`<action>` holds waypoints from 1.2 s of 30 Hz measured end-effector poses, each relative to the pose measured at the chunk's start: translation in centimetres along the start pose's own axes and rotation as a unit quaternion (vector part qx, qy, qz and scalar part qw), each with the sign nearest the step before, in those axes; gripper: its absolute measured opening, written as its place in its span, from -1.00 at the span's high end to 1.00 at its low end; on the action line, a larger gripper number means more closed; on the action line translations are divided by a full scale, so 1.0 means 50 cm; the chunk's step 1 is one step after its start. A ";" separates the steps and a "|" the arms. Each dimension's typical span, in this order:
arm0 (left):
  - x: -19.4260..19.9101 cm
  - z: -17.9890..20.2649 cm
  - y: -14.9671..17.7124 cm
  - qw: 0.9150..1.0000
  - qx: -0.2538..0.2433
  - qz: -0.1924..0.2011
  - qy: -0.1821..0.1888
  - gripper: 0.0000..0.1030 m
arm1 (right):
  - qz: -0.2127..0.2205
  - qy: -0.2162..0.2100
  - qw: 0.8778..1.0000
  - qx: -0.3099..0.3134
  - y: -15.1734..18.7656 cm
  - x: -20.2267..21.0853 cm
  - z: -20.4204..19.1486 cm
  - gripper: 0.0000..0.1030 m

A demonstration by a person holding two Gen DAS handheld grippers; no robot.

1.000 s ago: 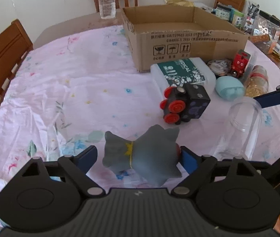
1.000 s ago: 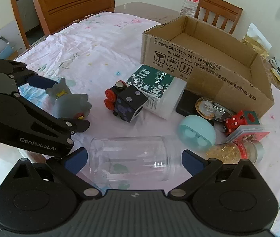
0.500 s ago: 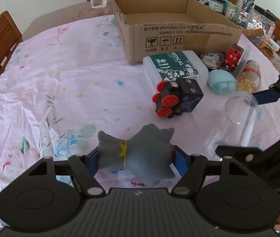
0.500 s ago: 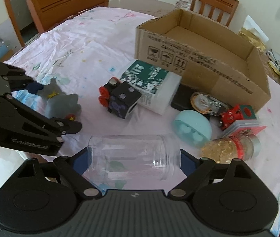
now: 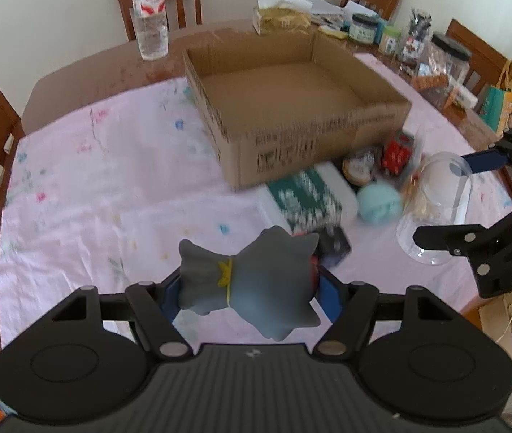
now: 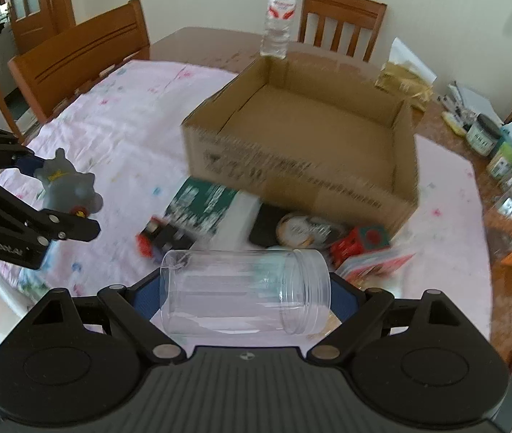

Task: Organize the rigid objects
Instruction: 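Carry both into the cardboard box and open both grippers to release them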

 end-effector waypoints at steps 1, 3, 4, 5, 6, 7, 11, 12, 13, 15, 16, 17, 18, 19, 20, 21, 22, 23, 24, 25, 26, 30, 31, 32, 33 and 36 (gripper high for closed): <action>0.004 0.000 -0.015 1.000 0.001 0.005 0.001 -0.39 | 0.003 0.000 1.000 0.000 -0.009 0.000 0.008 -0.81; 0.005 0.001 -0.044 1.000 0.006 0.016 0.000 -0.39 | 0.016 -0.004 1.000 0.003 -0.032 -0.002 0.031 -0.81; 0.004 0.001 -0.058 1.000 0.009 0.022 -0.003 -0.39 | 0.023 -0.005 1.000 0.005 -0.042 -0.005 0.042 -0.81; 0.004 0.002 -0.074 0.999 0.011 0.029 -0.008 -0.39 | 0.029 -0.005 1.000 0.008 -0.052 -0.008 0.052 -0.81; 0.002 0.004 -0.093 0.999 0.014 0.036 -0.016 -0.39 | 0.038 -0.006 0.999 0.012 -0.065 -0.012 0.065 -0.81; -0.001 0.005 -0.109 0.999 0.017 0.041 -0.024 -0.39 | 0.046 -0.008 0.999 0.015 -0.077 -0.017 0.077 -0.81; -0.020 0.013 -0.181 0.997 0.023 0.060 -0.039 -0.39 | 0.069 -0.020 0.997 0.016 -0.126 -0.044 0.129 -0.81; -0.028 0.015 -0.199 0.997 0.023 0.064 -0.044 -0.39 | 0.072 -0.019 0.997 0.016 -0.137 -0.053 0.140 -0.81; -0.035 0.017 -0.216 0.996 0.023 0.066 -0.047 -0.39 | 0.073 -0.019 0.997 0.015 -0.149 -0.064 0.152 -0.81; -0.055 0.017 -0.250 0.996 0.023 0.069 -0.048 -0.39 | 0.077 -0.020 0.997 0.014 -0.165 -0.081 0.173 -0.81; -0.064 0.017 -0.264 0.996 0.024 0.070 -0.048 -0.39 | 0.078 -0.021 0.997 0.014 -0.172 -0.089 0.182 -0.81; -0.077 0.015 -0.282 0.996 0.024 0.069 -0.050 -0.39 | 0.079 -0.023 0.997 0.013 -0.179 -0.097 0.192 -0.81; -0.089 0.014 -0.295 0.996 0.023 0.067 -0.052 -0.39 | 0.079 -0.025 0.996 0.012 -0.185 -0.106 0.202 -0.81; -0.100 0.015 -0.307 0.996 0.020 0.066 -0.053 -0.39 | 0.078 -0.026 0.997 0.011 -0.189 -0.114 0.209 -0.81; -0.112 0.013 -0.320 0.996 0.017 0.065 -0.055 -0.39 | 0.077 -0.025 0.997 0.010 -0.193 -0.122 0.217 -0.81; -0.126 0.010 -0.334 0.996 0.017 0.063 -0.057 -0.39 | 0.075 -0.024 0.997 0.008 -0.198 -0.131 0.225 -0.81; -0.137 0.006 -0.345 0.996 0.017 0.061 -0.059 -0.39 | 0.073 -0.023 0.997 0.006 -0.202 -0.139 0.232 -0.81; -0.147 0.001 -0.354 0.996 0.019 0.061 -0.060 -0.39 | 0.071 -0.023 0.997 0.005 -0.207 -0.146 0.237 -0.81; -0.159 -0.004 -0.366 0.996 0.023 0.061 -0.062 -0.39 | 0.071 -0.024 0.997 0.003 -0.211 -0.153 0.243 -0.81; -0.169 -0.009 -0.376 0.996 0.026 0.061 -0.065 -0.40 | 0.070 -0.025 0.997 0.001 -0.213 -0.157 0.248 -0.81; -0.179 -0.014 -0.384 0.995 0.029 0.067 -0.067 -0.40 | 0.067 -0.027 0.997 -0.001 -0.217 -0.163 0.251 -0.81; -0.195 -0.038 -0.401 0.990 0.050 0.105 -0.086 -0.73 | 0.060 -0.028 0.998 0.000 -0.227 -0.180 0.259 -0.81; -0.192 -0.041 -0.400 0.988 0.054 0.114 -0.090 -0.73 | 0.059 -0.029 0.998 0.000 -0.229 -0.183 0.261 -0.81; -0.189 -0.043 -0.402 0.987 0.055 0.118 -0.092 -0.73 | 0.058 -0.029 0.998 0.000 -0.230 -0.188 0.262 -0.81; -0.185 -0.045 -0.398 0.987 0.058 0.119 -0.094 -0.73 | 0.057 -0.030 0.998 0.000 -0.231 -0.190 0.262 -0.81; -0.167 -0.046 -0.378 0.986 0.065 0.118 -0.099 -0.74 | 0.054 -0.033 0.998 0.002 -0.236 -0.200 0.260 -0.81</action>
Point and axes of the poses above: each gripper's, at about its wrist camera, not at the fingertips, and x roughly against the way its jaws point, z to its right, y to its underside, the point moved 1 cm from there along -x, roughly the way its jaws point, and after that the axes turned 15 degrees about y, right-handed, at the moved point
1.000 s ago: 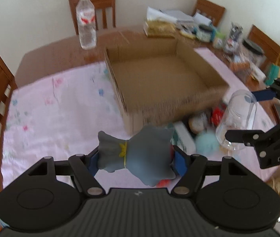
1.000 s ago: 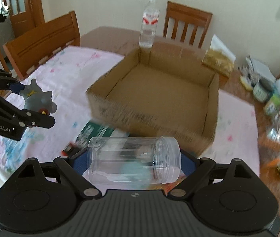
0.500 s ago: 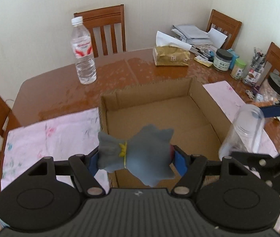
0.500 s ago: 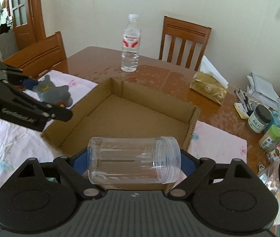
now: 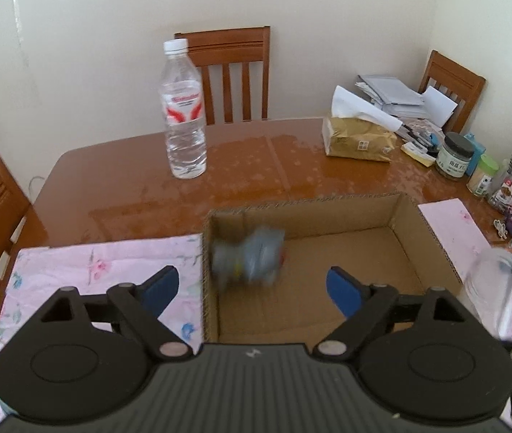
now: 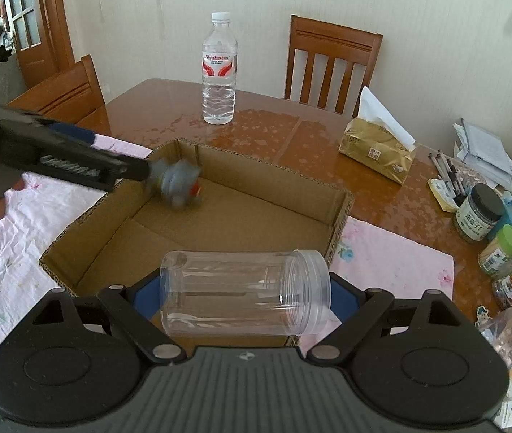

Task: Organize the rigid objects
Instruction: 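Carry both into the cardboard box and open both grippers to release them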

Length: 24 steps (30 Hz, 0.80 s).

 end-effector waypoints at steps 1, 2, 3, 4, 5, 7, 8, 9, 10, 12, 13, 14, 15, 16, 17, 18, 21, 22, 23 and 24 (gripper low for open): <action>0.009 -0.002 0.006 1.000 0.000 0.000 -0.004 -0.80 | -0.001 -0.001 1.000 0.002 -0.002 -0.004 -0.002 -0.81; 0.018 -0.005 0.012 1.000 0.001 0.000 -0.010 -0.84 | -0.002 0.000 1.000 0.004 -0.005 -0.009 -0.004 -0.81; 0.028 -0.005 0.021 1.000 0.001 0.003 -0.016 -0.89 | -0.002 0.000 1.000 0.007 -0.007 -0.014 -0.006 -0.81; 0.037 -0.005 0.030 1.000 0.000 0.005 -0.021 -0.90 | -0.002 -0.001 1.000 0.009 -0.010 -0.017 -0.007 -0.81; 0.049 -0.006 0.040 1.000 0.000 0.005 -0.025 -0.91 | -0.003 -0.002 1.000 0.010 -0.013 -0.022 -0.008 -0.81; 0.067 -0.008 0.062 1.000 0.003 0.001 -0.031 -0.91 | -0.004 -0.002 1.000 0.013 -0.020 -0.031 -0.010 -0.81; 0.076 -0.010 0.072 0.999 0.008 0.000 -0.035 -0.91 | -0.005 -0.002 1.000 0.013 -0.024 -0.036 -0.011 -0.81; 0.087 -0.012 0.084 0.999 0.014 0.001 -0.041 -0.91 | -0.007 -0.003 1.000 0.013 -0.029 -0.041 -0.011 -0.81; 0.096 -0.014 0.095 0.999 0.018 0.001 -0.048 -0.91 | -0.009 -0.004 1.000 0.014 -0.034 -0.046 -0.012 -0.81; 0.118 -0.020 0.116 0.997 0.028 0.006 -0.066 -0.91 | -0.010 -0.004 1.000 0.015 -0.045 -0.056 -0.014 -0.81; 0.125 -0.023 0.125 0.997 0.033 0.007 -0.071 -0.92 | -0.009 -0.004 1.000 0.016 -0.051 -0.061 -0.014 -0.81; 0.130 -0.025 0.133 0.996 0.038 0.005 -0.075 -0.93 | -0.009 -0.004 1.000 0.018 -0.057 -0.067 -0.015 -0.81; 0.134 -0.029 0.141 0.996 0.041 0.002 -0.076 -0.93 | -0.008 -0.002 1.000 0.020 -0.065 -0.073 -0.017 -0.81; 0.139 -0.031 0.148 0.996 0.043 -0.002 -0.079 -0.93 | -0.006 0.001 1.000 0.021 -0.073 -0.079 -0.018 -0.81; 0.143 -0.033 0.155 0.996 0.045 -0.005 -0.082 -0.93 | -0.003 0.004 1.000 0.021 -0.083 -0.087 -0.018 -0.81; 0.145 -0.036 0.163 0.995 0.048 -0.009 -0.083 -0.93 | 0.001 0.007 1.000 0.019 -0.093 -0.093 -0.018 -0.81; 0.152 -0.037 0.186 0.995 0.053 -0.012 -0.083 -0.93 | 0.019 0.023 0.999 0.016 -0.122 -0.116 -0.018 -1.00; 0.152 -0.037 0.193 0.995 0.057 -0.015 -0.085 -0.93 | 0.023 0.036 0.999 0.017 -0.128 -0.121 -0.020 -1.00; 0.154 -0.036 0.199 0.994 0.061 -0.019 -0.085 -0.93 | 0.021 0.046 0.999 0.014 -0.131 -0.125 -0.020 -1.00; 0.154 -0.035 0.205 0.994 0.063 -0.022 -0.081 -0.93 | 0.014 0.048 0.999 0.011 -0.132 -0.125 -0.021 -1.00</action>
Point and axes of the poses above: each gripper's, at about its wrist camera, not at the fingertips, and x roughly against the way its jaws point, z to its right, y to its underside, the point moved 1 cm from there along -x, roughly the way its jaws point, and after that the axes turned 15 degrees about y, right-handed, at the moved point
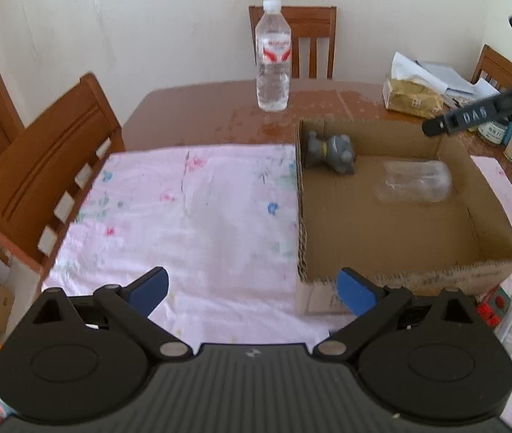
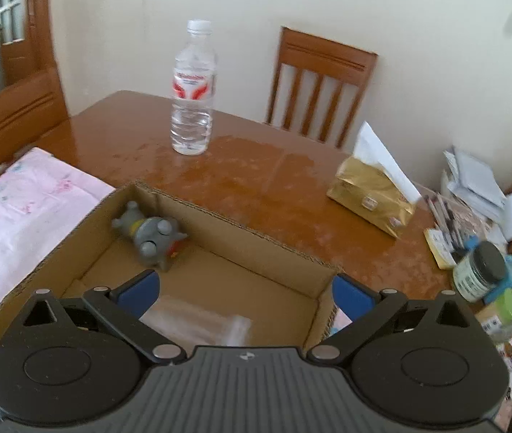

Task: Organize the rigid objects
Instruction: 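Carry both into the cardboard box and open both grippers to release them, then grasp the red-and-black toy block with the left gripper while the right gripper grasps the gold capsule bottle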

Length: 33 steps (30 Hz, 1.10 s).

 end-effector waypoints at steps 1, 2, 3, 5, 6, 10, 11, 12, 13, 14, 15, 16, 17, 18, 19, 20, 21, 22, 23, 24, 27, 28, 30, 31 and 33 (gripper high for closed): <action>0.001 0.003 0.006 1.000 -0.002 -0.002 0.002 -0.93 | 0.001 -0.008 1.000 -0.002 0.001 0.004 0.000 -1.00; 0.002 0.006 0.011 1.000 -0.007 -0.004 0.001 -0.93 | 0.007 -0.014 1.000 -0.002 0.004 0.010 0.001 -1.00; 0.002 0.008 0.015 1.000 -0.009 -0.006 -0.002 -0.93 | 0.011 -0.014 1.000 -0.001 0.010 0.015 0.002 -1.00; 0.002 0.009 0.025 1.000 -0.010 -0.012 -0.002 -0.93 | 0.005 -0.006 1.000 0.000 0.020 0.021 0.001 -1.00; 0.000 0.010 0.030 1.000 -0.010 -0.015 0.001 -0.93 | 0.003 -0.005 1.000 -0.003 0.026 0.026 0.001 -1.00; -0.012 0.016 0.050 0.999 -0.017 -0.037 0.007 -0.93 | -0.003 -0.015 1.000 -0.014 0.057 0.057 0.005 -1.00; -0.015 0.019 0.057 0.999 -0.020 -0.043 0.011 -0.93 | -0.005 -0.017 1.000 -0.016 0.066 0.065 0.005 -1.00; -0.019 0.022 0.064 0.998 -0.023 -0.050 0.013 -0.93 | -0.006 -0.017 1.000 -0.017 0.075 0.073 0.004 -1.00; -0.022 0.025 0.070 0.998 -0.026 -0.055 0.016 -0.93 | -0.006 -0.016 1.000 -0.018 0.085 0.082 0.002 -1.00; -0.026 0.028 0.078 0.997 -0.032 -0.063 0.019 -0.93 | -0.007 -0.015 1.000 -0.019 0.092 0.088 0.002 -1.00; -0.030 0.031 0.085 0.997 -0.036 -0.068 0.020 -0.93 | -0.008 -0.015 1.000 -0.020 0.102 0.096 0.001 -1.00; -0.034 0.033 0.092 0.996 -0.038 -0.074 0.021 -0.93 | -0.009 -0.016 1.000 -0.021 0.109 0.102 0.001 -1.00; -0.038 0.033 0.097 0.996 -0.038 -0.077 0.022 -0.93 | -0.010 -0.015 1.000 -0.024 0.117 0.108 0.002 -1.00; -0.043 0.034 0.102 0.996 -0.035 -0.082 0.024 -0.93 | -0.011 -0.013 1.000 -0.026 0.124 0.113 0.002 -1.00; -0.047 0.034 0.106 0.995 -0.032 -0.085 0.028 -0.93 | -0.013 -0.012 0.999 -0.029 0.130 0.117 0.002 -1.00; -0.050 0.035 0.109 0.995 -0.031 -0.087 0.031 -0.93 | -0.014 -0.011 0.999 -0.033 0.137 0.122 0.002 -1.00; -0.053 0.037 0.113 0.995 -0.031 -0.090 0.031 -0.93 | -0.015 -0.010 0.999 -0.037 0.143 0.125 0.002 -1.00; -0.055 0.039 0.117 0.995 -0.033 -0.092 0.030 -0.93 | -0.016 -0.009 0.999 -0.041 0.147 0.128 0.002 -1.00; -0.056 0.040 0.119 0.995 -0.034 -0.094 0.028 -0.93 | -0.018 -0.010 0.999 -0.047 0.153 0.131 0.003 -1.00; -0.055 0.041 0.123 0.994 -0.034 -0.096 0.027 -0.93 | -0.020 -0.011 0.998 -0.053 0.158 0.134 0.004 -1.00; -0.050 0.040 0.134 0.994 -0.033 -0.101 0.027 -0.93 | -0.023 -0.014 0.998 -0.065 0.173 0.142 0.006 -1.00; -0.047 0.040 0.138 0.994 -0.033 -0.103 0.028 -0.93 | -0.025 -0.015 0.997 -0.068 0.178 0.145 0.007 -1.00; -0.039 0.039 0.146 0.993 -0.036 -0.106 0.030 -0.93 | -0.029 -0.015 0.997 -0.073 0.192 0.151 0.006 -1.00; -0.037 0.039 0.149 0.993 -0.037 -0.107 0.031 -0.93 | -0.032 -0.015 0.997 -0.075 0.198 0.154 0.005 -1.00; -0.033 0.036 0.162 0.992 -0.040 -0.112 0.037 -0.93 | -0.038 -0.011 0.996 -0.077 0.214 0.163 0.003 -1.00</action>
Point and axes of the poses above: each gripper's, at about its wrist camera, not at the fingertips, and x roughly against the way its jaws point, z to its right, y to its underside, the point moved 1 cm from there along -x, roughly the way its jaws point, and after that the axes turned 15 degrees about y, right-handed, at the moved point
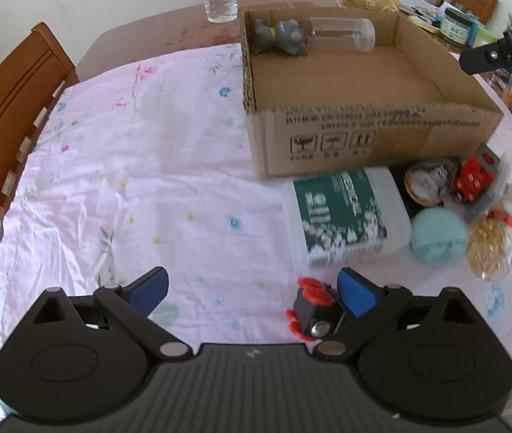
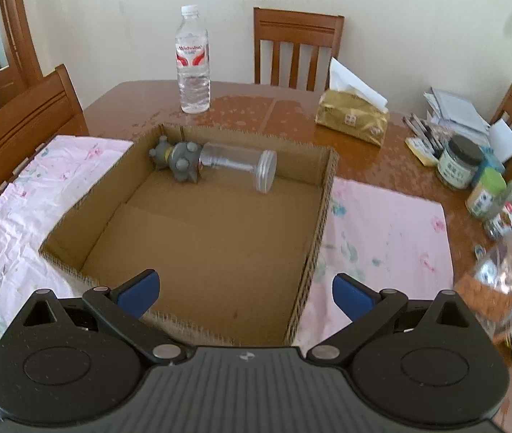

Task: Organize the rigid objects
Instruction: 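Grasp the red-and-black toy block with the left gripper while the right gripper grasps the gold capsule bottle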

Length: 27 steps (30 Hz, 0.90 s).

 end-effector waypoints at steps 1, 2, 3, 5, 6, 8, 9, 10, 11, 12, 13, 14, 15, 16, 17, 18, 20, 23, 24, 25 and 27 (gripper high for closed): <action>0.000 -0.002 0.008 1.000 -0.001 -0.003 0.003 -0.93 | -0.003 0.003 1.000 -0.002 0.009 0.005 0.001 -1.00; 0.000 -0.003 0.014 1.000 -0.003 -0.005 0.006 -0.93 | -0.007 0.008 1.000 -0.004 0.021 0.010 0.000 -1.00; 0.002 -0.006 0.023 1.000 -0.007 -0.005 0.012 -0.93 | -0.010 0.011 1.000 -0.006 0.030 0.015 0.000 -1.00; 0.007 -0.011 0.036 1.000 -0.011 -0.005 0.021 -0.93 | -0.018 0.021 1.000 -0.013 0.050 0.026 -0.004 -1.00; 0.012 -0.014 0.043 1.000 -0.013 -0.004 0.025 -0.93 | -0.025 0.026 0.999 -0.020 0.062 0.033 -0.007 -1.00; 0.026 -0.017 0.053 0.999 -0.020 0.004 0.035 -0.93 | -0.032 0.026 0.999 -0.026 0.084 0.047 -0.013 -1.00; 0.033 -0.018 0.059 0.999 -0.024 0.009 0.042 -0.93 | -0.035 0.026 0.999 -0.026 0.097 0.054 -0.018 -1.00; 0.040 -0.019 0.065 0.998 -0.026 0.014 0.053 -0.93 | -0.040 0.029 0.999 -0.024 0.108 0.058 -0.024 -1.00; 0.042 -0.020 0.070 0.997 -0.026 0.016 0.064 -0.93 | -0.044 0.034 0.998 -0.024 0.120 0.062 -0.029 -1.00; 0.043 -0.021 0.076 0.996 -0.028 0.019 0.079 -0.93 | -0.048 0.039 0.998 -0.025 0.133 0.067 -0.034 -1.00; 0.042 -0.021 0.081 0.995 -0.030 0.019 0.088 -0.93 | -0.055 0.041 0.997 -0.029 0.148 0.072 -0.038 -1.00; 0.040 -0.018 0.085 0.995 -0.032 0.018 0.094 -0.93 | -0.062 0.041 0.997 -0.034 0.162 0.076 -0.041 -1.00; 0.036 -0.015 0.089 0.994 -0.037 0.016 0.100 -0.93 | -0.069 0.039 0.996 -0.039 0.174 0.079 -0.043 -1.00; 0.035 -0.009 0.092 0.994 -0.041 0.015 0.104 -0.93 | -0.076 0.038 0.996 -0.042 0.189 0.081 -0.044 -1.00; 0.032 -0.005 0.095 0.993 -0.046 0.013 0.108 -0.93 | -0.083 0.036 0.995 -0.042 0.203 0.082 -0.045 -1.00; 0.030 -0.002 0.098 0.993 -0.049 0.010 0.110 -0.93 | -0.084 0.034 0.995 -0.041 0.211 0.081 -0.047 -1.00; 0.024 0.002 0.106 0.992 -0.053 0.007 0.116 -0.93 | -0.078 0.019 0.996 -0.038 0.227 0.077 -0.047 -1.00; 0.016 0.001 0.116 0.993 -0.045 0.001 0.113 -0.93 | -0.056 0.002 0.998 -0.031 0.233 0.058 -0.045 -1.00; 0.014 0.001 0.116 0.993 -0.040 -0.001 0.109 -0.93 | -0.053 -0.001 0.998 -0.026 0.231 0.046 -0.043 -1.00; 0.013 0.001 0.116 0.994 -0.033 -0.002 0.104 -0.93 | -0.053 -0.005 0.998 -0.022 0.228 0.032 -0.040 -1.00; 0.014 0.001 0.115 0.994 -0.024 -0.001 0.102 -0.93 | -0.059 -0.017 0.998 -0.013 0.221 0.005 -0.035 -1.00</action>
Point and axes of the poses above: each gripper's, at about its wrist camera, not at the fingertips, and x roughly against the way its jaws point, z to its right, y to its underside, the point moved 1 cm from there along -x, roughly the way its jaws point, and after that the axes turned 15 degrees about y, right-handed, at the moved point
